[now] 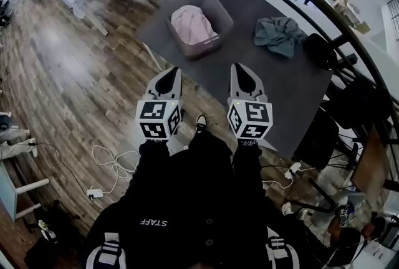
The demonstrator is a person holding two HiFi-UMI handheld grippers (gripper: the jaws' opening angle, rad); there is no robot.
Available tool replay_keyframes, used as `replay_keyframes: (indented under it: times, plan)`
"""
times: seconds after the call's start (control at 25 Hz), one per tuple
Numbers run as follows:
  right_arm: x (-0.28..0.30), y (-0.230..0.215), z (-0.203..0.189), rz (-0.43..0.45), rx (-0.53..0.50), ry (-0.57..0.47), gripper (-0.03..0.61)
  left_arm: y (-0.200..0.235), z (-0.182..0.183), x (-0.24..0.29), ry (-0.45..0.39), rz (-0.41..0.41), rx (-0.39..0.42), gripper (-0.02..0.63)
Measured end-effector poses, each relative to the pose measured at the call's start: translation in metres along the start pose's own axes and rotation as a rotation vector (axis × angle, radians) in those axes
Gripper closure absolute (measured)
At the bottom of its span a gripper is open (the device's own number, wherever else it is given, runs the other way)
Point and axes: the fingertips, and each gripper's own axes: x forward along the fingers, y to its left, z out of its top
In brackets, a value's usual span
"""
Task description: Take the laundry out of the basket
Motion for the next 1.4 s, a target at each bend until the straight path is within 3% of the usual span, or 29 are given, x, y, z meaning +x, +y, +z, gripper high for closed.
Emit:
replay_keyframes:
  times: [0.32, 0.76, 0.96, 1.4]
  plan:
    - [0.065, -0.040, 0.010, 0.023, 0.002, 0.031, 0.563, -0.001, 0.020, 0.085, 0.030, -0.015, -0.011, 0.615]
    - [0.115, -0.028, -0.005, 0.065, -0.004, 0.101, 0.563, 0.031, 0.017, 0.117, 0.073, 0.004, -0.028, 0.615]
    - [0.134, -0.013, -0.012, 0.082, -0.040, 0.140, 0.563, 0.051, 0.012, 0.139, 0.116, 0.004, -0.076, 0.615]
    - [0.170, -0.037, -0.029, 0.064, -0.021, 0.203, 0.563, 0.064, 0.000, 0.207, 0.204, 0.013, -0.159, 0.615]
